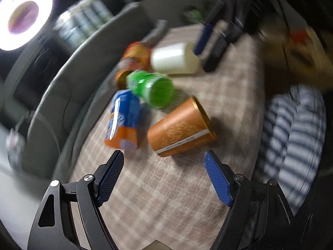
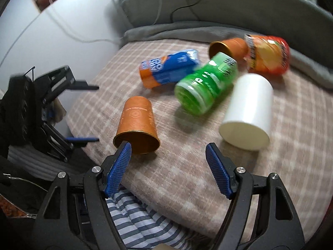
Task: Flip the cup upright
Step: 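Grasp the orange cup body with the left gripper, then rotate the held cup with the left gripper until its rim faces up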
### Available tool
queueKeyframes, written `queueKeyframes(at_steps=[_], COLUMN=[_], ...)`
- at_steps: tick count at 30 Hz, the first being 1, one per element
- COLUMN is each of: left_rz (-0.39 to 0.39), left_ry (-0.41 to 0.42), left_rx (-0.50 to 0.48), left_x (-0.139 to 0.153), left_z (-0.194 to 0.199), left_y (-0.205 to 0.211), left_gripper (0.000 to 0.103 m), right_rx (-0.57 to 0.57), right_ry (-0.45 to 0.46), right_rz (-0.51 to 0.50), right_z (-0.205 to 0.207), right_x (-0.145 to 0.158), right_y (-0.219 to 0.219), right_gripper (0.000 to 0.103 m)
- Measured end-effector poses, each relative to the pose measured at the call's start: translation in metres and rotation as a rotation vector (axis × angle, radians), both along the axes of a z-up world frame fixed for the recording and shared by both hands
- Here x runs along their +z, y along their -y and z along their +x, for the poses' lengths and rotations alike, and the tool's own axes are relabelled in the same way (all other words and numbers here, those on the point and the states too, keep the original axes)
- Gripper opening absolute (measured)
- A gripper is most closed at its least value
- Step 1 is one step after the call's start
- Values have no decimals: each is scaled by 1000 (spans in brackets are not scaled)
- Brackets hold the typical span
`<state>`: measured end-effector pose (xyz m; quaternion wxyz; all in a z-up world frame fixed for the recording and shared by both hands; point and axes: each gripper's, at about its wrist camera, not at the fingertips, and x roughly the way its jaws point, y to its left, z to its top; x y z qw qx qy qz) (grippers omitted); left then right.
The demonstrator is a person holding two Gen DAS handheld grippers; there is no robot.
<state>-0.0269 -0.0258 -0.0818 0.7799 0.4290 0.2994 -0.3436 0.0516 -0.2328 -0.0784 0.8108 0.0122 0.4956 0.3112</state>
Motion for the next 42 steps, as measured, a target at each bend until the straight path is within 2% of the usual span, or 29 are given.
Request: queueKeyframes(at_steps=[4, 13, 16, 22, 27, 29, 34, 39, 42], left_rz=[114, 273, 329, 387, 407, 409, 339, 277, 205], left_ry=[-19, 18, 41, 45, 26, 26, -14, -40, -90], left_rx=[-140, -347, -407, -468, -489, -491, -439, -399, -335], left_x=[-11, -31, -39, -52, -57, -61, -55, -54, -49], left_z=[5, 4, 2, 9, 14, 17, 26, 30, 43], left_y=[19, 50, 57, 68, 73, 77, 82, 81, 82], left_gripper=[79, 79, 79, 79, 78, 74, 67, 66, 66], right_rx=[-49, -117, -124, -137, -155, -162, -189, -203, -197], right_ry=[-17, -46, -48, -49, -58, -62, -77, -80, -79], right_rz=[27, 90, 108, 133, 150, 151, 151, 160, 157], right_z=[3, 8, 8, 7, 9, 10, 13, 12, 11], right_x=[-2, -5, -5, -4, -6, -8, -12, -13, -13], right_y=[16, 49, 53, 61, 66, 68, 73, 75, 73], right_gripper=[77, 77, 77, 77, 77, 77, 77, 77, 77])
